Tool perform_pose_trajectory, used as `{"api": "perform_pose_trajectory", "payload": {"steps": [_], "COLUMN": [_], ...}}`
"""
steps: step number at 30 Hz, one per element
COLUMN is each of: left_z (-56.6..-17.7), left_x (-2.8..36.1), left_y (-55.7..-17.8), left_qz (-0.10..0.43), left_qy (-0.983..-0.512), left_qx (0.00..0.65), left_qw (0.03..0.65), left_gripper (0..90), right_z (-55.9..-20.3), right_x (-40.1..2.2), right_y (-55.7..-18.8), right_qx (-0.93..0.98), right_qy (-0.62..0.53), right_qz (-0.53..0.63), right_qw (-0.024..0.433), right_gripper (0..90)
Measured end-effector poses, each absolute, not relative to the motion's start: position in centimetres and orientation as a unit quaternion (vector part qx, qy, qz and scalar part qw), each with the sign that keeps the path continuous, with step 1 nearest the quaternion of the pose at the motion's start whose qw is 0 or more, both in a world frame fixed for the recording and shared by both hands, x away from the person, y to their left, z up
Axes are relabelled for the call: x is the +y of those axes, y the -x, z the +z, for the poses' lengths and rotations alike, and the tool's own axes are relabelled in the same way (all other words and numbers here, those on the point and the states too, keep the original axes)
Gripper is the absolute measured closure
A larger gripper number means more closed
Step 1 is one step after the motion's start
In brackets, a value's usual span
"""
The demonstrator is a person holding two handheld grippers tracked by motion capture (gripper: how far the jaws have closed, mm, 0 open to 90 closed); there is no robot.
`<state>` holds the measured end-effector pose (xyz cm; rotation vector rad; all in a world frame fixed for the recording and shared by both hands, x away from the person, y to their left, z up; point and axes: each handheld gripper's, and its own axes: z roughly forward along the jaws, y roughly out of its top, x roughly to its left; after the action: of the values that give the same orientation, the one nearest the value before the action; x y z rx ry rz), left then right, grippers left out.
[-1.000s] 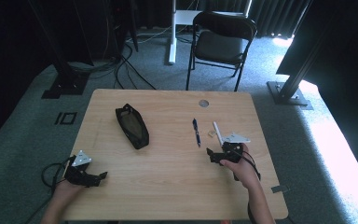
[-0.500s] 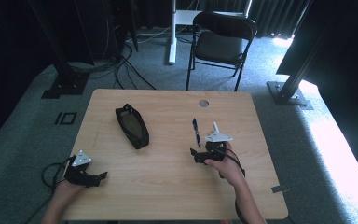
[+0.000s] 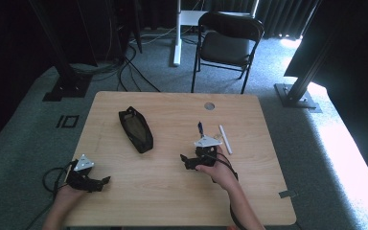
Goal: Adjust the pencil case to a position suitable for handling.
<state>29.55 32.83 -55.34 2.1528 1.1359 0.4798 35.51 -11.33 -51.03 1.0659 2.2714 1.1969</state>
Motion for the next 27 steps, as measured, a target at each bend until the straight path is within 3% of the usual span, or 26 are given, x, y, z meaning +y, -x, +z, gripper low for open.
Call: {"api": "perform_pose_trajectory", "payload": {"steps": [27], "left_z": [-55.3], "left_x": [32.8], "left_y": [-29.5], "left_qz": [0.183], "left_qy": [-0.82], "left_qx": [0.434], "left_qw": [0.325], "left_gripper": [2.1], "right_z": [-50.4], "right_x": [-2.7], "right_y": [-35.0], "right_qx": [0.8], "right_qy": [-0.332], "right_qz": [0.477], "right_qw": [0.15], "right_gripper": [11.1]}}
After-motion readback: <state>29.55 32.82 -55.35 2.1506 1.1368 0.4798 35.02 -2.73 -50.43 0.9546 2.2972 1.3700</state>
